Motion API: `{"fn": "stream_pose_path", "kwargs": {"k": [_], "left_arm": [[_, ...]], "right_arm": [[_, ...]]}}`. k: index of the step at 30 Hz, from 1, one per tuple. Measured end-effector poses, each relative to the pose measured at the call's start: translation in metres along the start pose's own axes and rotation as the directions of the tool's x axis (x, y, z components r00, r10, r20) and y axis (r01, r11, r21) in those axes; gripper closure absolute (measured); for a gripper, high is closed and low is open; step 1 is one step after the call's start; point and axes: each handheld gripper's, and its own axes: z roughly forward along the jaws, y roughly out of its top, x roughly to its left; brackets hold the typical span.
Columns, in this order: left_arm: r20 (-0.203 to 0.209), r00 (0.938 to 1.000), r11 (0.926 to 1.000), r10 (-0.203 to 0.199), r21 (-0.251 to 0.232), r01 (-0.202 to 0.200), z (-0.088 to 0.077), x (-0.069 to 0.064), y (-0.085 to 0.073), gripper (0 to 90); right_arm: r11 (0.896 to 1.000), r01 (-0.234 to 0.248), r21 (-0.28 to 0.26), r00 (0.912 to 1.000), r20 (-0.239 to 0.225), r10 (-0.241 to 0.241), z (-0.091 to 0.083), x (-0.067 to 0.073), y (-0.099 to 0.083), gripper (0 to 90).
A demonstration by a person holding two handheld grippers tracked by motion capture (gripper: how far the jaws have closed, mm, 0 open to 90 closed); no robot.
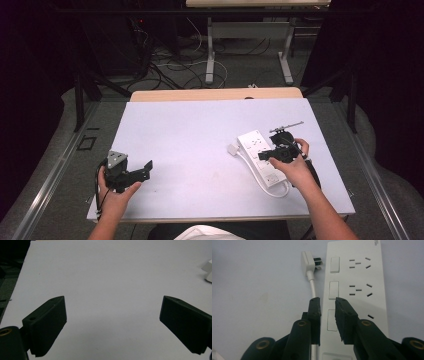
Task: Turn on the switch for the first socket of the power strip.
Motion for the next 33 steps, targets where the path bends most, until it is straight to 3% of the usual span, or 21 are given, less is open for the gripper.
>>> {"fn": "stream_pose_path", "kwargs": {"k": [11, 15, 27, 33], "left_arm": [[0.002, 0.9999, 0.9998, 0.012, 0.014, -0.012, 0.001, -0.001, 0.0, 4.6], [-0.001, 0.9999, 0.9998, 0.013, 0.014, -0.013, 0.001, -0.002, 0.0, 3.3], [0.001, 1.0, 0.9999, 0.009, 0.01, -0.009, 0.002, 0.0, 0.0, 0.2], [0.001, 1.0, 0.9997, 0.007, 0.023, -0.007, 0.003, 0.002, -0.001, 0.1]], "right_arm": [[1.0, 0.025, -0.014, 0.9996, -0.016, -0.025, -0.006, -0.004, -0.011, 63.5], [0.997, 0.063, -0.034, 0.9979, 0.019, -0.063, -0.009, -0.004, -0.018, 57.1], [0.993, 0.06, -0.097, 0.998, 0.026, -0.058, -0.013, -0.012, -0.038, 41.4], [0.984, 0.101, -0.144, 0.9927, 0.079, -0.091, -0.02, -0.016, -0.045, 35.8]]}}
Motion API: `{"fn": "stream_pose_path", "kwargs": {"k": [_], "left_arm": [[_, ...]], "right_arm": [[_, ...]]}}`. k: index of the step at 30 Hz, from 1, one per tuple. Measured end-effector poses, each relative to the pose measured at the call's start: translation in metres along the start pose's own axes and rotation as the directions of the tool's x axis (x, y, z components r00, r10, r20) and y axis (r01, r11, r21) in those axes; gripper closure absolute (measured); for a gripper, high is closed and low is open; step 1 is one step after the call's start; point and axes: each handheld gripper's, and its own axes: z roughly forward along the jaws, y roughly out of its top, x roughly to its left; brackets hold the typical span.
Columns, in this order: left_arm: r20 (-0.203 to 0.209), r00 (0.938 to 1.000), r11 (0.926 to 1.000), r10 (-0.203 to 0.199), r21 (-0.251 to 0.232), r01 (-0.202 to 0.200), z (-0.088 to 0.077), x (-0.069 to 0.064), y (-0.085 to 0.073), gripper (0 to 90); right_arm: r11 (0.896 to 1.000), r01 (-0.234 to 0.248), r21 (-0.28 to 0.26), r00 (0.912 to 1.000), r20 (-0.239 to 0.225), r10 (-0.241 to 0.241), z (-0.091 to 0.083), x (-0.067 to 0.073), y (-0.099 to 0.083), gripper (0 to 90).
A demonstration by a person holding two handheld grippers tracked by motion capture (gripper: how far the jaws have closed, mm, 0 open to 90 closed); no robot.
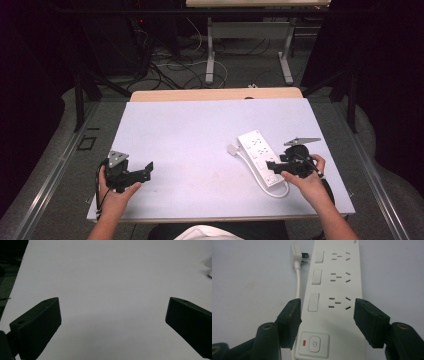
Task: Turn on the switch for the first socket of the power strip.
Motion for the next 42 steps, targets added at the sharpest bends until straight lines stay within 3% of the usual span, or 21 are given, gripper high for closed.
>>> {"fn": "stream_pose_path", "kwargs": {"k": [10, 16, 21, 28, 29, 33, 37, 42], "left_arm": [[-0.003, 1.0, 1.0, -0.002, 0.001, 0.002, 0.0, 0.002, 0.0, 0.1], [-0.004, 1.0, 1.0, -0.005, 0.004, 0.005, 0.0, 0.002, 0.0, 0.1], [-0.005, 1.0, 0.9999, -0.008, 0.011, 0.008, 0.0, 0.003, 0.0, 0.1], [-0.009, 0.9998, 0.9998, -0.019, -0.001, 0.019, 0.004, 0.005, 0.001, 0.1], [-0.01, 0.9998, 0.9998, -0.02, 0.004, 0.02, 0.004, 0.005, 0.001, 0.1], [-0.009, 0.9999, 0.9999, -0.013, 0.003, 0.013, 0.007, 0.005, 0.001, 0.1], [-0.007, 0.9999, 1.0, -0.007, 0.001, 0.007, 0.007, 0.005, 0.002, 0.1], [-0.005, 1.0, 1.0, -0.002, 0.005, 0.002, 0.008, 0.006, 0.001, 0.1]], "right_arm": [[0.998, 0.03, -0.046, 0.9994, 0.019, -0.029, -0.008, -0.003, -0.006, 27.6], [0.997, 0.006, -0.08, 0.9998, 0.021, -0.004, -0.009, -0.01, -0.01, 17.9], [0.994, -0.001, -0.105, 0.9978, 0.065, 0.007, -0.007, -0.016, -0.016, 15.3], [0.986, 0.011, -0.167, 0.9905, 0.137, 0.012, -0.006, -0.026, -0.022, 14.1], [0.982, 0.026, -0.185, 0.9863, 0.165, 0.005, -0.006, -0.029, -0.023, 11.0], [0.977, 0.048, -0.206, 0.9784, 0.207, -0.005, -0.008, -0.034, -0.027, 3.4], [0.972, 0.043, -0.232, 0.9692, 0.246, 0.016, -0.008, -0.042, -0.032, 0.0], [0.968, 0.002, -0.249, 0.9658, 0.252, 0.063, -0.006, -0.054, -0.039, 0.0]]}}
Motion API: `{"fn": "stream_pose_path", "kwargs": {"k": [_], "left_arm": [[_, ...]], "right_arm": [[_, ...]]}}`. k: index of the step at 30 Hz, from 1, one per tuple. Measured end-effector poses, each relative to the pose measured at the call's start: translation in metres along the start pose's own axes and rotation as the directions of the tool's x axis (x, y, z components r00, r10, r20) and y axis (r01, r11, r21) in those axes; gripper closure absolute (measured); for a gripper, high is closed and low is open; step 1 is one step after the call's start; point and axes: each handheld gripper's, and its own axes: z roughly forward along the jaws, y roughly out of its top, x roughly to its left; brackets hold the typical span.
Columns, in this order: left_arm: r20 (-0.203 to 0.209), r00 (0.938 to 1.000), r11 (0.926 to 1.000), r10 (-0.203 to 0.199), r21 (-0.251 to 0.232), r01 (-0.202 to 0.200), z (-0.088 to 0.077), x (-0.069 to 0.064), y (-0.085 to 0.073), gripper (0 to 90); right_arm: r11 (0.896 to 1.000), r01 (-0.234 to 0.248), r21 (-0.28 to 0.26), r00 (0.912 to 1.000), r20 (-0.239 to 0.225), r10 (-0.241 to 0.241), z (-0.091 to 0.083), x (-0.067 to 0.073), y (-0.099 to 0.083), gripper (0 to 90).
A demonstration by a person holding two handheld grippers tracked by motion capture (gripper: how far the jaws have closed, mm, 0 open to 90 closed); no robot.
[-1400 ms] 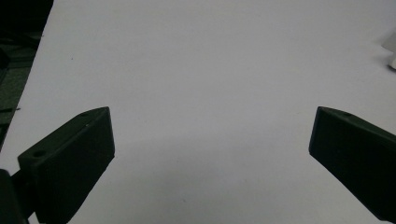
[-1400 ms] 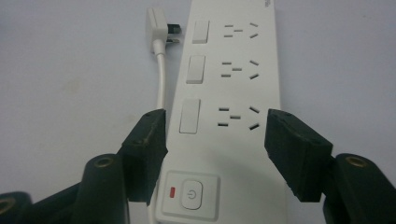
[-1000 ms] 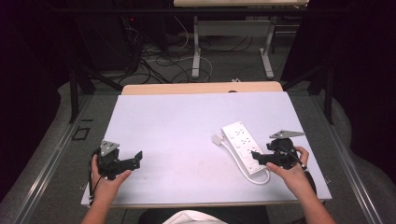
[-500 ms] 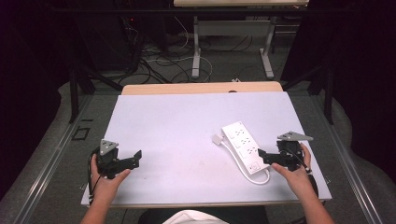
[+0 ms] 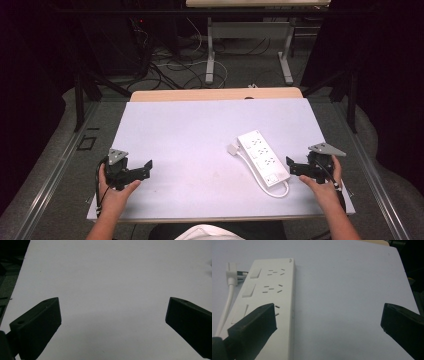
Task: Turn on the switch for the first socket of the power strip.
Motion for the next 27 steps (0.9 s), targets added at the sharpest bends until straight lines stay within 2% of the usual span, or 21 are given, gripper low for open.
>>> {"fn": "stream_pose_path", "kwargs": {"k": [4, 7, 13, 14, 15, 24, 27], "left_arm": [[0.005, 1.0, 1.0, -0.003, 0.005, 0.003, 0.001, 0.001, -0.001, 0.1], [0.004, 1.0, 0.9999, -0.001, 0.011, 0.001, 0.001, 0.003, -0.002, 0.1], [0.003, 1.0, 0.9999, -0.005, 0.012, 0.005, 0.002, 0.006, -0.003, 0.1], [0.004, 1.0, 0.9998, -0.005, 0.017, 0.005, 0.002, 0.007, -0.003, 0.2], [0.004, 1.0, 0.9998, -0.002, 0.018, 0.002, 0.003, 0.007, -0.004, 0.1], [-0.001, 1.0, 0.9994, -0.007, 0.033, 0.007, 0.006, 0.008, -0.004, 0.2], [0.001, 0.9999, 0.9994, -0.01, 0.033, 0.01, 0.007, 0.009, -0.005, 0.2]], "right_arm": [[0.999, -0.046, -0.006, 0.9989, 0.008, 0.046, 0.003, -0.006, -0.003, 0.0], [0.999, -0.052, 0.004, 0.9984, 0.02, 0.052, 0.003, -0.012, -0.004, 0.0], [0.995, -0.095, -0.012, 0.9944, 0.046, 0.096, 0.008, -0.018, -0.008, 0.0], [0.995, -0.095, 0.004, 0.9949, 0.034, 0.095, 0.008, -0.021, -0.008, 0.0], [0.994, -0.109, 0.008, 0.9934, 0.038, 0.109, 0.01, -0.022, -0.009, 0.0], [0.989, -0.136, 0.054, 0.9881, 0.079, 0.132, 0.019, -0.034, -0.017, 0.0], [0.983, -0.167, 0.071, 0.9836, 0.082, 0.161, 0.019, -0.037, -0.018, 0.0]]}}
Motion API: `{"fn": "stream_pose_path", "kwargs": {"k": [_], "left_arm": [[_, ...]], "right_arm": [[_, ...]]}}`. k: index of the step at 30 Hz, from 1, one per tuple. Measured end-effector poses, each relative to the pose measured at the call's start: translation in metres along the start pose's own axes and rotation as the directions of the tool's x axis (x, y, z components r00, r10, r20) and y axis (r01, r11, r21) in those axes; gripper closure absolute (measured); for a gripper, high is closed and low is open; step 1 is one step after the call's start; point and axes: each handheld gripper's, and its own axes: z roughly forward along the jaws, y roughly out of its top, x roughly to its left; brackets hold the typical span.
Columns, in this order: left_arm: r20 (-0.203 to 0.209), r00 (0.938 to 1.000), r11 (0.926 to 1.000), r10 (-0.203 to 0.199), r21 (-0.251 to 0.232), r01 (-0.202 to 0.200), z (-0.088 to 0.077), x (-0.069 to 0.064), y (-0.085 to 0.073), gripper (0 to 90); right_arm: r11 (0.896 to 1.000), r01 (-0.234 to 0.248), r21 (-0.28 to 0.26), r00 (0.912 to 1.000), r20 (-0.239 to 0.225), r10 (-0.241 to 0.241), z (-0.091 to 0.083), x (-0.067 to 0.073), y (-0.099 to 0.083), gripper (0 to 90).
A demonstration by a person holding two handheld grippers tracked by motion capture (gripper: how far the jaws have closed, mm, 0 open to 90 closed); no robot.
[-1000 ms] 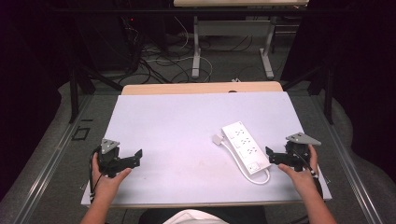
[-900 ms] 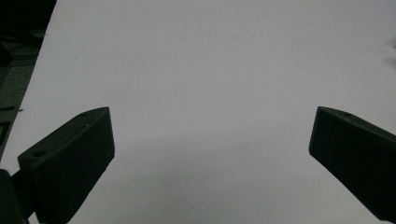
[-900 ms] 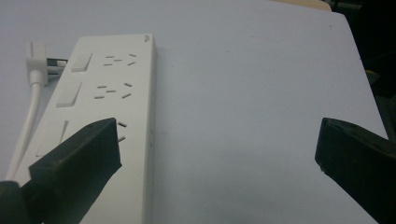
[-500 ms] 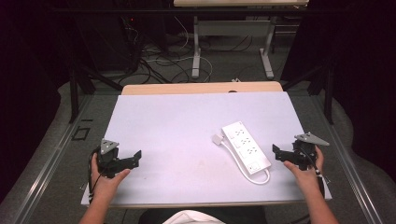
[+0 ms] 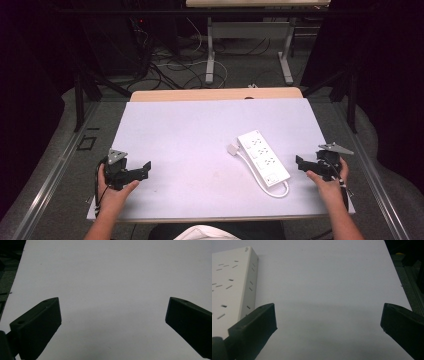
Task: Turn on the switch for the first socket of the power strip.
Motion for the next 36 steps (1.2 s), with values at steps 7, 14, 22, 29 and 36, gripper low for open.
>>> {"fn": "stream_pose_path", "kwargs": {"k": [7, 14, 22, 29, 36], "left_arm": [[-0.003, 1.0, 1.0, -0.003, 0.006, 0.004, 0.0015, 0.0012, -0.0004, 0.2], [-0.005, 0.9999, 0.9999, -0.009, 0.005, 0.009, 0.0019, 0.0017, -0.0006, 0.2], [-0.003, 1.0, 0.9999, -0.005, 0.01, 0.005, 0.0025, 0.002, -0.0004, 0.2], [-0.003, 1.0, 0.9999, -0.002, 0.016, 0.002, 0.0031, 0.0024, -0.0002, 0.2], [-0.004, 0.9999, 0.9999, -0.012, 0.012, 0.012, 0.0028, 0.0025, -0.0003, 0.2]], "right_arm": [[0.999, -0.039, 0.023, 0.9992, 0.007, 0.038, 0.003, -0.0063, -0.0023, 0.5], [0.998, -0.054, 0.029, 0.9985, 0.016, 0.053, 0.0031, -0.0063, -0.0028, 0.8], [0.999, -0.039, 0.027, 0.9991, 0.016, 0.039, 0.0045, -0.0071, -0.0034, 0.8], [0.999, -0.038, 0.032, 0.9991, 0.019, 0.037, 0.0052, -0.0071, -0.0038, 1.1], [0.998, -0.047, 0.037, 0.9985, 0.029, 0.046, 0.0052, -0.007, -0.0042, 1.7]]}}
